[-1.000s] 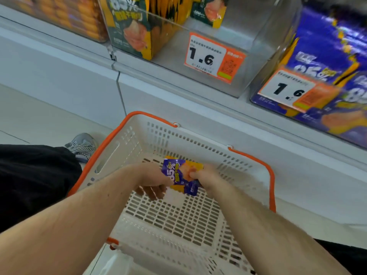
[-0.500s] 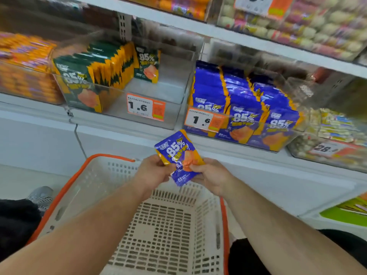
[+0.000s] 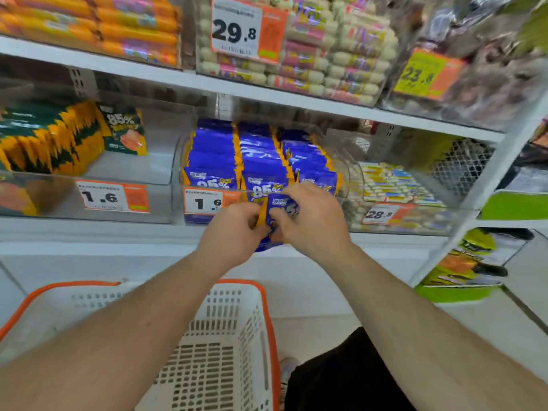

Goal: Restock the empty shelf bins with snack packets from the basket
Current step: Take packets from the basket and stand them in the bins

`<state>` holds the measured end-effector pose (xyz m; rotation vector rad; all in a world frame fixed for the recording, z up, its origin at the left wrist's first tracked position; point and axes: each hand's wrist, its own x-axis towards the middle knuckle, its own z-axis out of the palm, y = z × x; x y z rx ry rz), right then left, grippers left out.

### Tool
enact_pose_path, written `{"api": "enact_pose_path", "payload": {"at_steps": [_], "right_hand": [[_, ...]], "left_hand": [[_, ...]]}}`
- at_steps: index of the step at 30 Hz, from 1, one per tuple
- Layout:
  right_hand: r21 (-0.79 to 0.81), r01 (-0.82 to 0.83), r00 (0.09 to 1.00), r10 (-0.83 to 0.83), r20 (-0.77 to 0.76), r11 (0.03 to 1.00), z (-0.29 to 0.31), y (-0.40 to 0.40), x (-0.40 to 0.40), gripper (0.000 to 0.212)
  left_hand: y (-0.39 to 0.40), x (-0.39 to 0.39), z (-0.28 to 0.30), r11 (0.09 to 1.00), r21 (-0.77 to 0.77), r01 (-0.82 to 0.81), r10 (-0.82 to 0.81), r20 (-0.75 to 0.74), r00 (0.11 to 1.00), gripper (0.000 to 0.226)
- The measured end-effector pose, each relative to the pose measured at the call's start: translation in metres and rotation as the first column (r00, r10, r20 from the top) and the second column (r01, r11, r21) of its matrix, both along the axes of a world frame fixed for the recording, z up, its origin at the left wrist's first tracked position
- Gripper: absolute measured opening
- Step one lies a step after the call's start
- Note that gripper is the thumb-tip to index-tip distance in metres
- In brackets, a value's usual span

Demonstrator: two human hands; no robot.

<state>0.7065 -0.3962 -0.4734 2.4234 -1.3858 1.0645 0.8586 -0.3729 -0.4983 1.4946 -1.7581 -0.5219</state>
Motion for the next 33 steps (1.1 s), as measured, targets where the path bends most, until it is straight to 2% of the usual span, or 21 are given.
{"api": "enact_pose_path", "payload": {"at_steps": [3, 5, 7, 12, 17, 20, 22, 24, 26, 28, 29, 31, 33], "right_hand": [[-0.131, 0.113, 0.985, -0.095, 0.143, 0.985, 0.025, -0.014, -0.025, 0.023], [-0.158, 0.181, 0.97, -0.149, 0.193, 0.971, 0.045, -0.024, -0.042, 0.026], [-0.163, 0.221, 0.966, -0.193, 0.173, 0.961, 0.06, -0.035, -0.054, 0.026], [-0.125, 0.286, 0.957, -0.29, -0.022, 0.95, 0.058, -0.06, -0.055, 0.027], [0.012, 0.324, 0.937, -0.319, -0.142, 0.946, 0.046, -0.075, -0.049, 0.033], [0.003, 0.316, 0.935, -0.311, -0.172, 0.949, 0.037, -0.081, -0.049, 0.03], [0.012, 0.33, 0.9, -0.31, -0.307, 0.944, 0.022, -0.081, -0.047, 0.03], [0.025, 0.367, 0.862, -0.33, -0.384, 0.93, 0.004, -0.078, -0.046, 0.039], [-0.002, 0.427, 0.841, -0.397, -0.369, 0.904, -0.001, -0.075, -0.045, 0.05], [-0.052, 0.431, 0.855, -0.426, -0.294, 0.901, 0.01, -0.077, -0.04, 0.056], [-0.033, 0.415, 0.88, -0.41, -0.241, 0.909, 0.019, -0.083, -0.037, 0.055], [0.144, 0.332, 0.939, -0.312, -0.146, 0.932, 0.039, -0.105, -0.029, 0.055], [0.338, 0.27, 0.958, -0.215, -0.192, 0.902, 0.05, -0.132, -0.017, 0.065]], "left_hand": [[-0.007, -0.01, 0.014, 0.999, 0.041, 0.014, -0.004, -0.228, 0.974, 0.021], [-0.01, -0.011, 0.017, 0.997, 0.074, -0.001, 0.02, -0.253, 0.967, 0.023], [-0.012, -0.01, 0.015, 0.997, 0.073, -0.006, 0.023, -0.24, 0.971, 0.023], [-0.01, -0.009, 0.012, 0.998, 0.066, 0.009, 0.002, -0.155, 0.988, 0.03], [-0.013, -0.009, 0.015, 0.998, 0.058, 0.005, 0.003, -0.127, 0.992, 0.031], [-0.02, -0.008, 0.017, 0.999, 0.041, 0.005, 0.001, -0.137, 0.991, 0.018], [-0.025, -0.008, 0.018, 0.999, 0.037, 0.004, 0.001, -0.125, 0.992, 0.015], [-0.028, -0.008, 0.018, 1.0, 0.018, 0.011, -0.009, -0.086, 0.996, 0.016], [-0.032, -0.007, 0.019, 1.0, -0.023, 0.01, -0.011, -0.059, 0.998, 0.018], [-0.037, -0.007, 0.021, 0.997, -0.079, -0.007, 0.006, -0.016, 1.0, 0.02], [-0.041, -0.007, 0.023, 0.992, -0.127, -0.022, 0.027, 0.038, 0.999, 0.021], [-0.052, -0.008, 0.032, 0.967, -0.248, -0.057, 0.099, 0.162, 0.982, 0.021], [-0.067, -0.009, 0.046, 0.933, -0.353, -0.073, 0.176, 0.27, 0.947, 0.018]]}}
